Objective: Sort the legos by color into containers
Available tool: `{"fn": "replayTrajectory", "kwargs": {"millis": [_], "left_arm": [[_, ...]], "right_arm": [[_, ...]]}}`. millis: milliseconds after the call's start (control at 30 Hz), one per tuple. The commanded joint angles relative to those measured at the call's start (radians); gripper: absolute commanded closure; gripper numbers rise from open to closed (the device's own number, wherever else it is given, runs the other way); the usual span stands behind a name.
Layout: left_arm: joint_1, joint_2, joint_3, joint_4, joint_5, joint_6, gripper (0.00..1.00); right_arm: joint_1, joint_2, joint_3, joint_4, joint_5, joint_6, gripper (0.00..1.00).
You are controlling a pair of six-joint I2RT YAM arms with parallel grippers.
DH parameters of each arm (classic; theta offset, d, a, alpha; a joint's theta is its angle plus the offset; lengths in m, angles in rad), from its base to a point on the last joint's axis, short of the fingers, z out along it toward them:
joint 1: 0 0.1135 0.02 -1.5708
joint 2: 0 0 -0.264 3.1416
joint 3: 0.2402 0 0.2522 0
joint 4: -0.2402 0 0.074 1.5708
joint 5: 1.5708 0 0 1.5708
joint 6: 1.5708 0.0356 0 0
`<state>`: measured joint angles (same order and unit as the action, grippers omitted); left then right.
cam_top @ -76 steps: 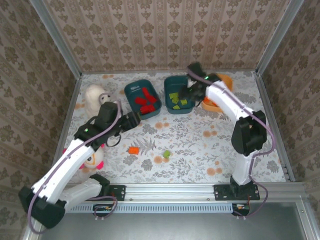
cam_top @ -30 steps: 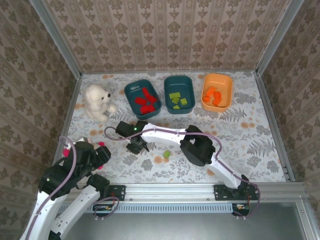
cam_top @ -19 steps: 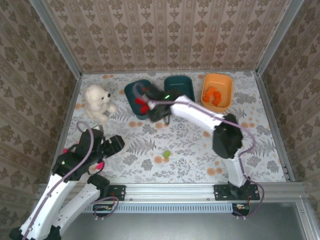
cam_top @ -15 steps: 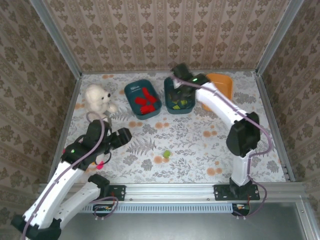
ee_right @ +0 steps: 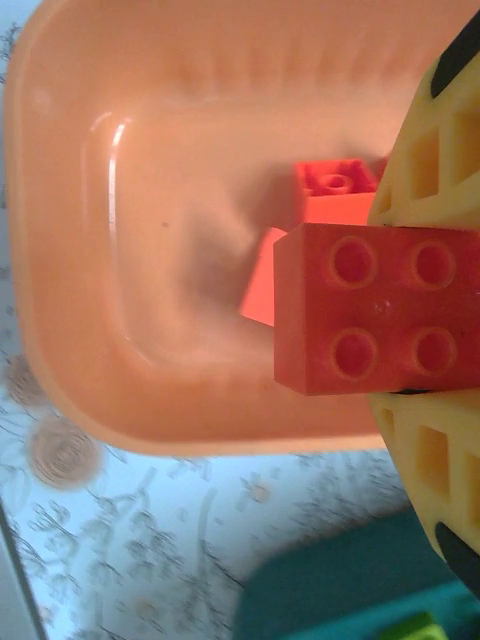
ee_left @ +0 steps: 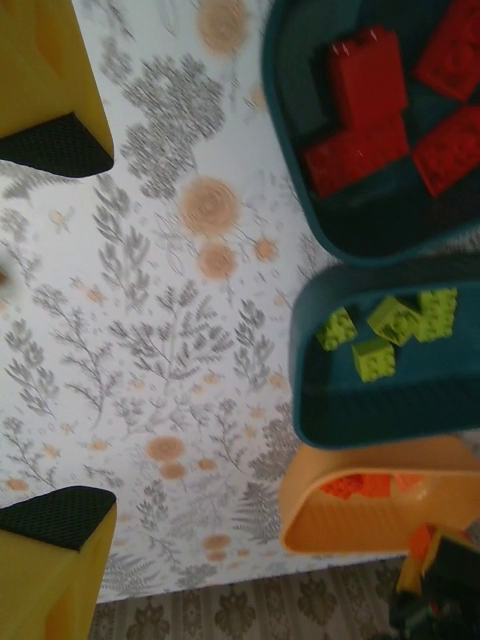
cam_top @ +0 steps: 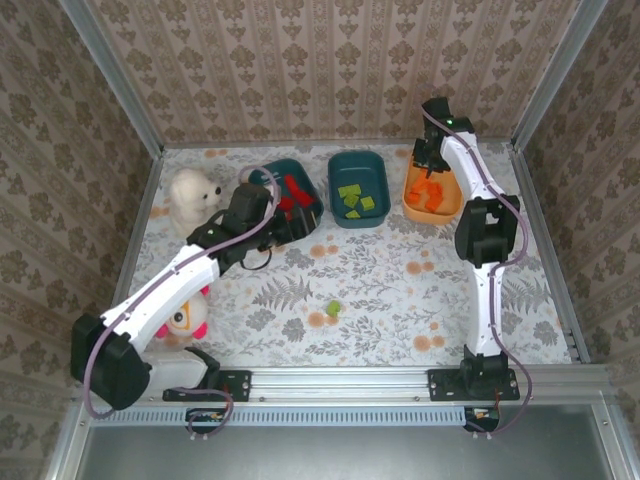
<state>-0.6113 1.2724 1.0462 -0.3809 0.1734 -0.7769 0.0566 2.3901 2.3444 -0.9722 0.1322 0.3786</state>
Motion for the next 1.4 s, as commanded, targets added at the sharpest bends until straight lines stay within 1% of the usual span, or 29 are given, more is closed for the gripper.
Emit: {"fn": "replayTrajectory", "kwargs": {"millis": [0,267,433,533,567,700,767,900,1067,1200,1300,1367], "left_arm": [[-0.014,0.052,0.058,0.062,0.026,0.033,0.16],[-0.040,0.186,0.167,0.065,0.052,0.055,0.16],[-0.051,0.231,0.210,0.059,0.061,0.055,0.16],[-0.052,0.239,0.215,0.056,0.063,0.052,0.16],[-0.053,0.240,0.215,0.056,0.063,0.051,0.16],[-0.053,0.236,0.215,0.047,0.058,0.051,0.16],[-0.053,0.233,0.215,0.046,0.057,0.053,0.16],[-0.051,0.223,0.213,0.038,0.054,0.060,0.16],[-0.045,0.190,0.190,0.027,0.044,0.060,0.16],[-0.019,0.133,0.144,-0.010,0.011,0.041,0.16],[0.012,0.060,0.087,-0.040,-0.003,0.026,0.16],[0.030,0.006,0.046,-0.066,-0.014,0.024,0.15]], "right_arm": [[-0.028,0.074,0.101,-0.046,0.024,0.062,0.75],[-0.083,0.186,0.153,-0.002,-0.045,0.120,0.73],[-0.102,0.218,0.165,0.035,-0.077,0.160,0.71],[-0.103,0.244,0.197,0.029,-0.096,0.168,0.70],[-0.104,0.249,0.202,0.026,-0.102,0.171,0.68],[-0.102,0.245,0.202,0.009,-0.114,0.174,0.51],[-0.100,0.228,0.198,0.006,-0.112,0.166,0.45],[-0.092,0.155,0.185,0.010,-0.108,0.149,0.36],[-0.060,0.001,0.079,0.053,-0.086,0.136,0.35],[0.001,-0.155,-0.100,0.127,-0.092,0.120,0.37],[0.087,-0.260,-0.228,0.135,-0.098,0.092,0.39],[0.158,-0.348,-0.363,0.168,-0.088,0.068,0.39]]}}
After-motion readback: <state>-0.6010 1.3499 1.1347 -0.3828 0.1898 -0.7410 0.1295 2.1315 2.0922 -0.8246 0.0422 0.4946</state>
